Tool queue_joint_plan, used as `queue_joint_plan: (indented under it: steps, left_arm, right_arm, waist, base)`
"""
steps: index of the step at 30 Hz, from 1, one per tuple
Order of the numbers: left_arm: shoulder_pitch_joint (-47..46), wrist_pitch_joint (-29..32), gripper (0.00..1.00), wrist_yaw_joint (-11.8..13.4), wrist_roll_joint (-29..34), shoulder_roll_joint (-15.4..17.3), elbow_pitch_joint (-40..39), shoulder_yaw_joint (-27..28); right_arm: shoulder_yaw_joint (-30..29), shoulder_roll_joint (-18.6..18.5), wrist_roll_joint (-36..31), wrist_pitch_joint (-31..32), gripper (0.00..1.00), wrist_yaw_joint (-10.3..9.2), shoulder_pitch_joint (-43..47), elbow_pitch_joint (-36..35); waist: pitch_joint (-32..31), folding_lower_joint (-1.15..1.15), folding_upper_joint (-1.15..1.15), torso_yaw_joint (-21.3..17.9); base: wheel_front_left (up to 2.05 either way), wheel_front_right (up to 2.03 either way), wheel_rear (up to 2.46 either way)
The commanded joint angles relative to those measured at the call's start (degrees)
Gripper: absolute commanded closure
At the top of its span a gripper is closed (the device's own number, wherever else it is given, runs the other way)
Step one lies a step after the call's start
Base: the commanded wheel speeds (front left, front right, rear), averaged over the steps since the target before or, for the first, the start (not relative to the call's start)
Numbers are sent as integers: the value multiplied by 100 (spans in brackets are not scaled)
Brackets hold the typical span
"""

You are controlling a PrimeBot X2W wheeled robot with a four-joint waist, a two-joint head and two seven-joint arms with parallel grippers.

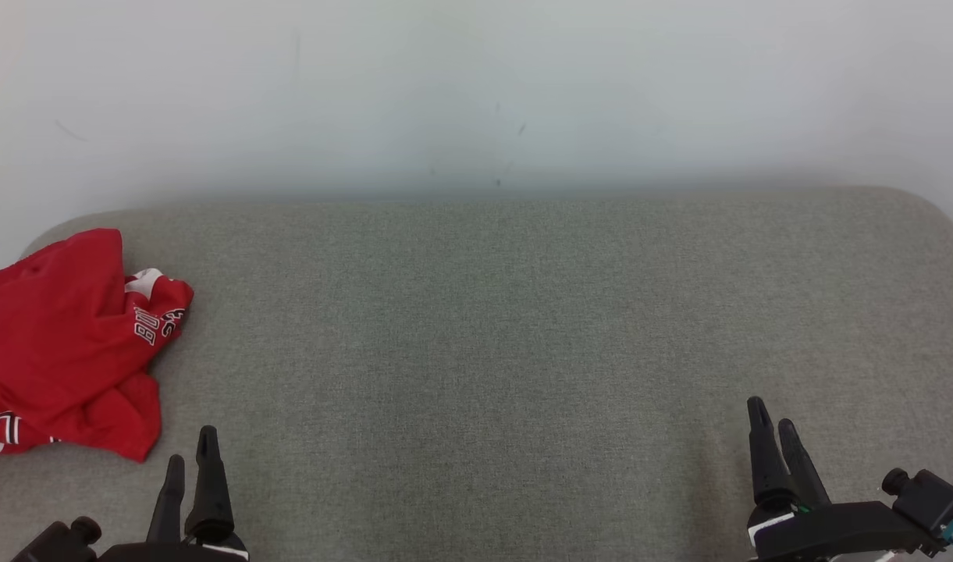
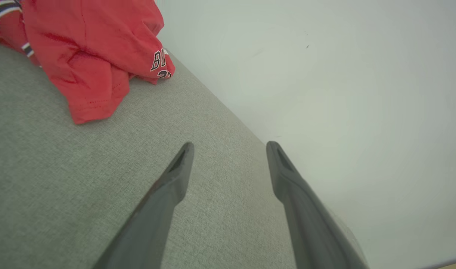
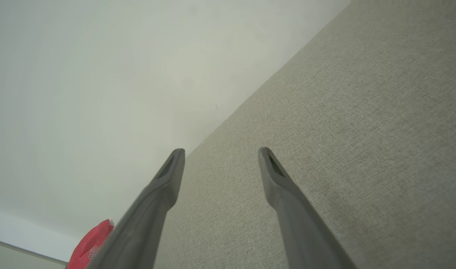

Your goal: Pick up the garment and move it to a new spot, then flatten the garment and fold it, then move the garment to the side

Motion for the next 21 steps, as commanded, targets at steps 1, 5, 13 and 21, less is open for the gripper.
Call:
queue_joint_plan:
  steps: [1, 5, 13, 21]
  left_arm:
    - [6, -44, 0, 19, 167, 32, -94, 7]
    - [28, -122, 0, 51, 552, 45, -74, -28]
    - [58, -262, 0, 77, 1138, 48, -121, -41]
    - [97, -395, 0, 115, 1667, 49, -178, -52]
  right_arm:
    - [9, -21, -189, -50, 0, 17, -27, -48]
    - [10, -22, -573, -124, 0, 18, -36, 17]
    - [31, -23, -1161, -266, 0, 20, -37, 27]
    - [89, -25, -1762, -399, 0, 21, -43, 83]
  waist:
    - [-2, 0, 0, 1]
    - [-13, 0, 0, 2]
    - [-26, 0, 0, -1]
    - [-30, 0, 0, -2]
  base:
    - [0, 0, 0]
    - [0, 0, 0]
    - [0, 0, 0]
    - [0, 0, 0]
